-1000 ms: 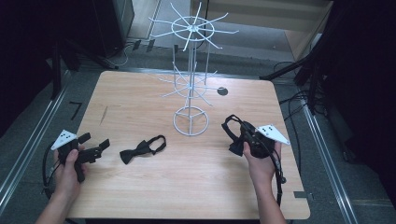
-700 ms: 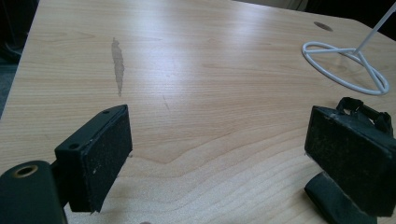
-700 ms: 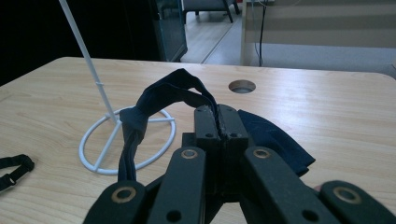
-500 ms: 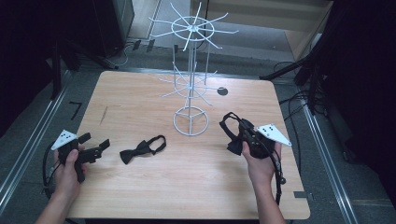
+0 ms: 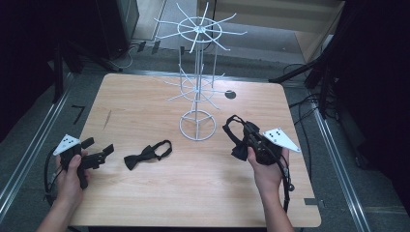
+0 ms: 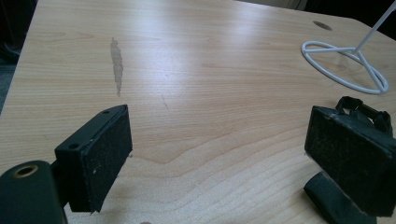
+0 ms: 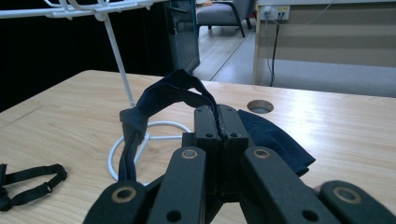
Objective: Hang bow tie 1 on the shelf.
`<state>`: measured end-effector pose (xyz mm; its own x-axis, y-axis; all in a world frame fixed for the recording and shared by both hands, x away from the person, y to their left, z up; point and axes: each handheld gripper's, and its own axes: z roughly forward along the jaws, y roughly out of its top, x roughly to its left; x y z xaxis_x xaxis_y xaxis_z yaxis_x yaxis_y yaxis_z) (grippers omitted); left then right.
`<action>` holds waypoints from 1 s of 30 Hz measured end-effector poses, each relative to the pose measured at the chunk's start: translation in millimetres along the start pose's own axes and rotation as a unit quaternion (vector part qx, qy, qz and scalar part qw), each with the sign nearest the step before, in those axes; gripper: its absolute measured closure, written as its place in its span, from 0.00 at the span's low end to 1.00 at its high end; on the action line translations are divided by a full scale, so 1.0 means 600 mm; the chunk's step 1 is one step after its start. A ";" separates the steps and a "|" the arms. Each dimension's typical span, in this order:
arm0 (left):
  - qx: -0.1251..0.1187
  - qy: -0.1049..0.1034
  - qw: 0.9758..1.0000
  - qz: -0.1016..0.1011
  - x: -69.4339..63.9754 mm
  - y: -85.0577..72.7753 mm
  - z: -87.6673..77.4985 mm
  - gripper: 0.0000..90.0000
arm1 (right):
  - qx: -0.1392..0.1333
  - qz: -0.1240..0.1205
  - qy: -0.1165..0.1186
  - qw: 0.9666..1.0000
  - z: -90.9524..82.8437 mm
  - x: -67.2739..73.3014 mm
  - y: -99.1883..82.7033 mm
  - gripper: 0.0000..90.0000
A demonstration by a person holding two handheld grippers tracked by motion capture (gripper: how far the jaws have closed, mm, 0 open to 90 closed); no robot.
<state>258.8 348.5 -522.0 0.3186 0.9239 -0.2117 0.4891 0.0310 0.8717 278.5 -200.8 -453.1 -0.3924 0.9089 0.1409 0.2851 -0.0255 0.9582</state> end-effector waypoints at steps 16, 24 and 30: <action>0.000 -0.001 1.000 0.000 0.000 0.000 0.000 0.09 | -0.020 -0.005 0.013 1.000 -0.011 0.018 0.014 1.00; 0.000 0.000 1.000 0.001 0.000 0.000 0.000 0.09 | -0.028 -0.004 0.019 0.999 -0.016 0.024 0.020 1.00; 0.000 -0.001 1.000 0.001 0.000 0.000 0.000 0.09 | -0.033 -0.007 0.024 0.999 -0.019 0.029 0.025 1.00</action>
<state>258.9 348.2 -522.1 0.3203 0.9236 -0.2109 0.4892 0.0294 0.8717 265.6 -190.0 -433.4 -0.4378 0.8884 0.1379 0.2210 -0.0424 0.9744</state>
